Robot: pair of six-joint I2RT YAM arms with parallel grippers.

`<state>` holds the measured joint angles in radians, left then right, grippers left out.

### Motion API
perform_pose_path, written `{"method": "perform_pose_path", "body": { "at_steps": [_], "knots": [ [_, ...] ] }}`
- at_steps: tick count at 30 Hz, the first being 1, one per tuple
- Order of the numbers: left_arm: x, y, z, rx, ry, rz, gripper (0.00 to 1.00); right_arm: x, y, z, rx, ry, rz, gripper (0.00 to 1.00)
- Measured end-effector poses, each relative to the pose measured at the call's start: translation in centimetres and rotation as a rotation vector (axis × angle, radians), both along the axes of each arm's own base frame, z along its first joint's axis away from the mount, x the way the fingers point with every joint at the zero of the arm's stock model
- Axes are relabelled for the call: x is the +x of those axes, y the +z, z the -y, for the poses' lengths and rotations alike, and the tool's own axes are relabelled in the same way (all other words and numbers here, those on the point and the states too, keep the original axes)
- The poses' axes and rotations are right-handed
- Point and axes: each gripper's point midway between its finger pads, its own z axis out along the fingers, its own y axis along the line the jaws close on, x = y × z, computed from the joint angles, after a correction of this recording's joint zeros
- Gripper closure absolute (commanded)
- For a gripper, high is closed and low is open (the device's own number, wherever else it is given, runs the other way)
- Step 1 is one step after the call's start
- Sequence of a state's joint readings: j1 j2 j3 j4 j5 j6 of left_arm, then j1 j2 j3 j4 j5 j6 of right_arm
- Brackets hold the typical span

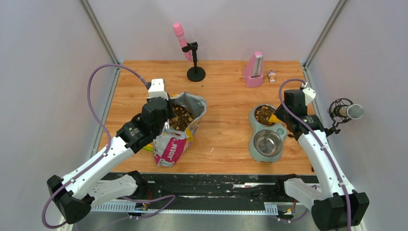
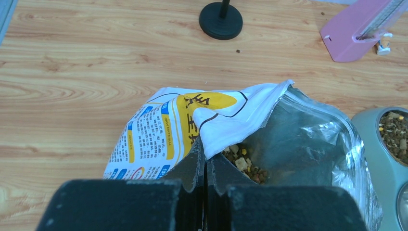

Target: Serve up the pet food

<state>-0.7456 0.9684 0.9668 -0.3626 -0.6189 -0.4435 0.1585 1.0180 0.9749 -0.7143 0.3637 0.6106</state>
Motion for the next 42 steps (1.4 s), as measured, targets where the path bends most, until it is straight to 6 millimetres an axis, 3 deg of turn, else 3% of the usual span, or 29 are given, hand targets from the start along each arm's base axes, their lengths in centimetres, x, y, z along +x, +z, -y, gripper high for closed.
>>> {"method": "perform_pose_path", "body": {
  "at_steps": [12,17,20,24,32,42],
  "knots": [
    [-0.1,0.0,-0.1,0.001,-0.001,0.001,1.00,-1.4,1.3,0.5,-0.015,-0.003,-0.005,0.97],
    [-0.1,0.0,-0.1,0.002,-0.002,0.001,1.00,-2.2,3.8,0.0,0.042,-0.005,0.089,1.00],
    [-0.1,0.0,0.0,0.001,-0.005,0.001,1.00,-2.7,5.7,-1.2,0.117,0.041,0.167,1.00],
    [-0.1,0.0,0.0,0.001,-0.006,0.000,1.00,-3.1,8.9,-4.6,0.259,0.186,0.273,1.00],
    [-0.1,-0.1,0.1,0.004,-0.008,-0.005,1.00,-4.4,16.0,-13.8,0.568,0.656,0.359,1.00],
    [0.5,0.0,0.8,0.028,-0.017,-0.036,1.00,-4.7,15.8,-25.0,0.648,1.019,0.131,1.00]
  ]
}}
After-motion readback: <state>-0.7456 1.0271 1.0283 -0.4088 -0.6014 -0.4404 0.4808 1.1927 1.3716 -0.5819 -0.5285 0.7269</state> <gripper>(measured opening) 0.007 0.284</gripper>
